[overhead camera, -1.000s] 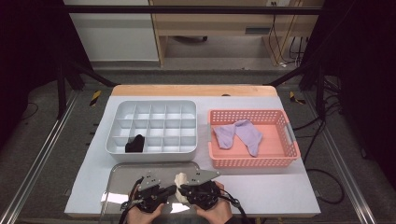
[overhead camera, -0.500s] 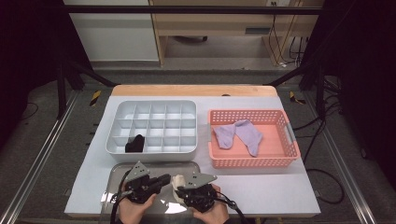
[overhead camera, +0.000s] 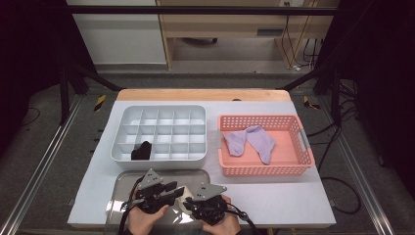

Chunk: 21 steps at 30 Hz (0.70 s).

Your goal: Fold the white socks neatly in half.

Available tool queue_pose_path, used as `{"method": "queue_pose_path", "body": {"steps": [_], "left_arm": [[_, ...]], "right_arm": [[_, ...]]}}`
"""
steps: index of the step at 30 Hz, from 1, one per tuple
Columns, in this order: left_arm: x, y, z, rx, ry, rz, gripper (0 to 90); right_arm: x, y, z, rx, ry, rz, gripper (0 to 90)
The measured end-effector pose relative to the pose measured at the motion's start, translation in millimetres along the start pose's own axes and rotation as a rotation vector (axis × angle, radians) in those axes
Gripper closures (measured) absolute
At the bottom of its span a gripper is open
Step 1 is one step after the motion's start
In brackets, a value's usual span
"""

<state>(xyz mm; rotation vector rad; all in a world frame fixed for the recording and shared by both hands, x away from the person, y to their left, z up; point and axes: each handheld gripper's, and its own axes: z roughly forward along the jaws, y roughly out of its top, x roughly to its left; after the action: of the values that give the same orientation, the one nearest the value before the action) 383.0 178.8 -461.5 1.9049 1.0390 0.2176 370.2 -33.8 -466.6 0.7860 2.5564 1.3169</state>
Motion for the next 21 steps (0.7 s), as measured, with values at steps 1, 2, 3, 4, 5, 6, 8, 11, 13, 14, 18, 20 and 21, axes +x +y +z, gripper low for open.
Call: {"method": "queue_pose_path", "body": {"steps": [1, 2, 3, 4, 5, 6, 8, 11, 13, 14, 18, 20, 21], "left_arm": [[0.4, -3.8, -1.6, 0.001, -0.005, -0.002, 59.7], [0.4, -3.8, -1.6, 0.001, -0.005, -0.002, 59.6], [1.3, -9.5, -4.6, -0.003, -0.012, -0.006, 59.1], [1.1, -11.7, -5.7, -0.003, -0.014, -0.005, 58.8], [0.5, -13.5, -6.5, -0.005, -0.016, -0.006, 58.7], [-0.6, -14.7, -7.0, -0.008, -0.015, -0.007, 58.6], [-1.5, -15.4, -7.5, -0.006, -0.013, 0.0, 58.4], [-7.4, -17.7, -8.9, -0.011, 0.006, 0.01, 58.1], [-9.0, -18.5, -8.9, -0.012, 0.008, 0.01, 58.1], [-9.7, -18.9, -9.2, -0.013, 0.011, 0.011, 58.2], [-15.7, -20.1, -9.5, -0.018, 0.041, 0.018, 60.9], [-17.2, -20.5, -9.6, -0.019, 0.052, 0.026, 61.3], [-17.6, -20.7, -9.5, -0.016, 0.058, 0.026, 61.3]], "right_arm": [[0.5, -0.5, -0.7, 0.001, 0.0, 0.001, 78.8], [0.5, -0.5, -0.7, 0.001, 0.0, 0.001, 78.8], [1.1, -1.7, -2.2, 0.002, 0.0, -0.005, 76.4], [1.0, -2.0, -2.6, -0.001, 0.001, -0.004, 75.6], [0.9, -2.4, -3.3, 0.001, 0.001, -0.001, 74.7], [0.4, -2.5, -4.2, 0.001, 0.001, 0.001, 73.5], [-1.3, -2.0, -6.2, 0.003, -0.008, 0.016, 68.6], [-7.0, -0.9, -12.1, -0.022, -0.03, 0.061, 65.4], [-9.3, -0.8, -14.4, -0.038, -0.034, 0.08, 65.3], [-12.1, -0.7, -17.4, -0.058, -0.043, 0.099, 65.6], [-16.3, -0.8, -22.9, -0.097, -0.065, 0.147, 65.0], [-14.9, -1.7, -22.5, -0.091, -0.066, 0.146, 64.8], [-13.5, -3.2, -22.0, -0.081, -0.067, 0.141, 64.6]]}}
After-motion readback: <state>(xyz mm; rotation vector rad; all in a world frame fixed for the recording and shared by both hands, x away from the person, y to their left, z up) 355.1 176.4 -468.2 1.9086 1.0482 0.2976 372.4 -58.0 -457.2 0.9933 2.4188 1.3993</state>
